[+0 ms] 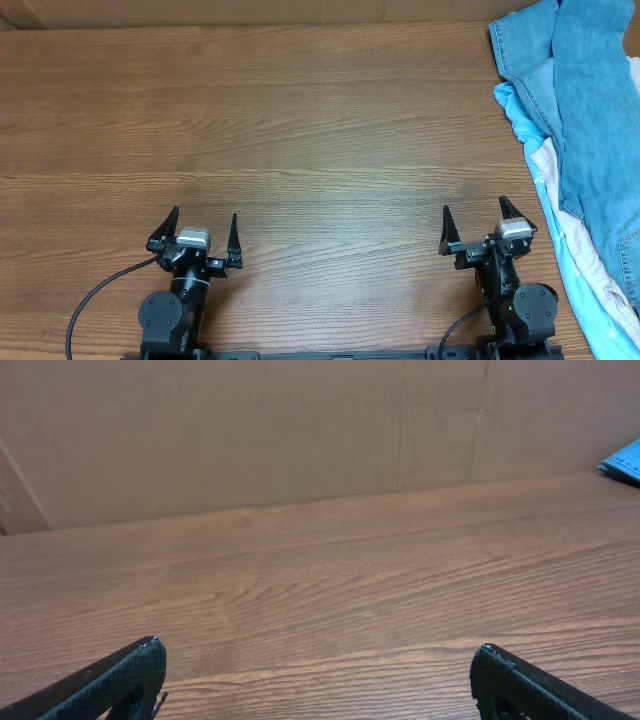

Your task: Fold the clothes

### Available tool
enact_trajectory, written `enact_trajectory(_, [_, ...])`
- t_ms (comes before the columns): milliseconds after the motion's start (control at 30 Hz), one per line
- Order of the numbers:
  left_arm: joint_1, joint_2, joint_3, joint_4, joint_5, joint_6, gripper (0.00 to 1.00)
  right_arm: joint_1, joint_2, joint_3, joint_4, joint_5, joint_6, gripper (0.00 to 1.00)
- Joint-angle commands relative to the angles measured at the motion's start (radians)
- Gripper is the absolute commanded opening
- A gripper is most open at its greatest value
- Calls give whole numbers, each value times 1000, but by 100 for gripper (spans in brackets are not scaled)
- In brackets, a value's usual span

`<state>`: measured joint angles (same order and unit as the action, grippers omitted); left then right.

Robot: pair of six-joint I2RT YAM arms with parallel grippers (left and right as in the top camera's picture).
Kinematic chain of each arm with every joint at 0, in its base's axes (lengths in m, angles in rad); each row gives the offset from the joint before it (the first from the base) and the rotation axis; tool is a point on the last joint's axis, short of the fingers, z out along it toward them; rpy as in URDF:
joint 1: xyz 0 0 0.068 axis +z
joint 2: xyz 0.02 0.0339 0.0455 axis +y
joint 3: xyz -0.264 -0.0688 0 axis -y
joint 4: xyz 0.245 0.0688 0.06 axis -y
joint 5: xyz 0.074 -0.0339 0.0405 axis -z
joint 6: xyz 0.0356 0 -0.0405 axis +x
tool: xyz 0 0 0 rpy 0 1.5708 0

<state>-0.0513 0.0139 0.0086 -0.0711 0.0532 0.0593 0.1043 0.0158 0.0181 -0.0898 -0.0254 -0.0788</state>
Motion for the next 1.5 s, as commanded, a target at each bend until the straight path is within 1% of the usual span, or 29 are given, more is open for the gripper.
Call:
enact_trajectory(0, [6,-2,-4,0,18,16,100,-6,-2,-10,6,9,0,100])
enact_trajectory(633, [6,-2,-4,3,18,16,100,-6,-2,-10,6,7,2,100])
enact_trajectory(733, [6,-2,-4,1,26,8,100,-6,-2,-10,6,3,61,100])
enact_trajectory(833, [6,-2,-4,1,26,-69,100,-6,-2,-10,6,4,130,100])
enact_trajectory(900, [6,-2,-4,1,25,-130,100,-6,-2,-10,6,5,143,100])
enact_trajectory(967, [6,-2,-4,1,26,-164,100,-6,-2,-10,6,5,144,100])
enact_trajectory(1067, [6,-2,3,-11,40,-222,100,-6,-1,-8,4,6,189,100])
enact_trajectory(1133, [6,-2,23,-51,68,-225,100,-6,5,9,-31,15,211,100])
enact_trajectory(1233, [6,-2,71,-139,71,-224,100,-6,26,56,-113,52,211,100])
enact_trajectory(1333, [6,7,140,-208,71,-220,100,-6,64,127,-183,89,211,100])
enact_trajectory(1467, [6,79,248,-273,71,-220,100,-6,157,266,-264,112,212,100])
